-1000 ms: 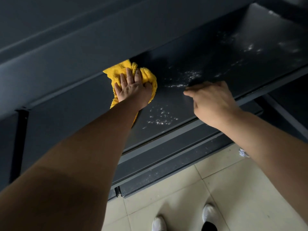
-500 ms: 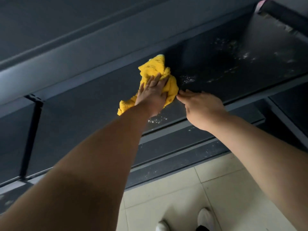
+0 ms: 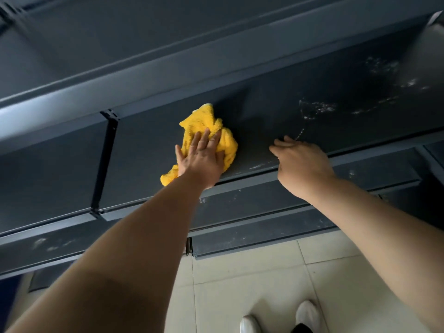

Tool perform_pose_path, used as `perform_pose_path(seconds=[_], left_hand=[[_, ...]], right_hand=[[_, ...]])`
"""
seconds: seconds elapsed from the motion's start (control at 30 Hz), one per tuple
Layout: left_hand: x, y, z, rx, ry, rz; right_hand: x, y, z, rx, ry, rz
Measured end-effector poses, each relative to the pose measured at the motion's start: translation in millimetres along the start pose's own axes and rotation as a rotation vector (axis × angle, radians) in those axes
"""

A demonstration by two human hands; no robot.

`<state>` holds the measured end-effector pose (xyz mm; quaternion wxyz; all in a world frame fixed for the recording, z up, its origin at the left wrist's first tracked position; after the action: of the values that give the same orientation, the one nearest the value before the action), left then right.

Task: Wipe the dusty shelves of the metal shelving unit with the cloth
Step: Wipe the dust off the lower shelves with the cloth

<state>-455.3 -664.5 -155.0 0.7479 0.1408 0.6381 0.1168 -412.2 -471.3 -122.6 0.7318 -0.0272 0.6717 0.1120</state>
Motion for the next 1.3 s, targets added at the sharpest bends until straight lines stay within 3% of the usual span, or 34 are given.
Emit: perform_pose_path(seconds=[0.17,0.37,0.8,1.03,1.1,1.17,1.2,1.3], left_hand=[[-22,-86,24,-0.299,0.081,0.039],[-14,-71,43,-0.439,0.106,0.131],[48,116,8,-0.195,-0.030,0.122],[69,198,-8,-0.104,-0.134,0.281],[57,195,-12,-0.107,-0.081,0.524],[32,176,-11,-0.153,0.085,0.853],[18,164,-10,-0.173,0.181,0.902],[-11,131,-10,-0.184,0.336,0.657]], right_hand=[[0,-7,3,0.052,-0.012,0.080],[-7,4,4,0.084,0.005,0.080],[-4,103,15,0.184,0.029,0.068],[-7,142,23,0.213,0.055,-0.030],[-11,142,22,0.199,0.112,-0.102],[-12,131,19,0.152,0.161,-0.165],[-11,122,17,0.110,0.168,-0.181],[-7,88,12,-0.059,0.099,-0.139]])
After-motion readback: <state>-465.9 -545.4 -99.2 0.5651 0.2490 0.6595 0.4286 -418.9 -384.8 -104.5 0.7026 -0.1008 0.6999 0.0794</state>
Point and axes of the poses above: each hand's wrist, its own z-axis away from the middle knuckle, its own x-axis out of the palm, y = z × x, the point moved 7 cm from there along -z, towards the middle knuckle, and after that the axes turned 15 degrees about z, right-handed, at the moved point
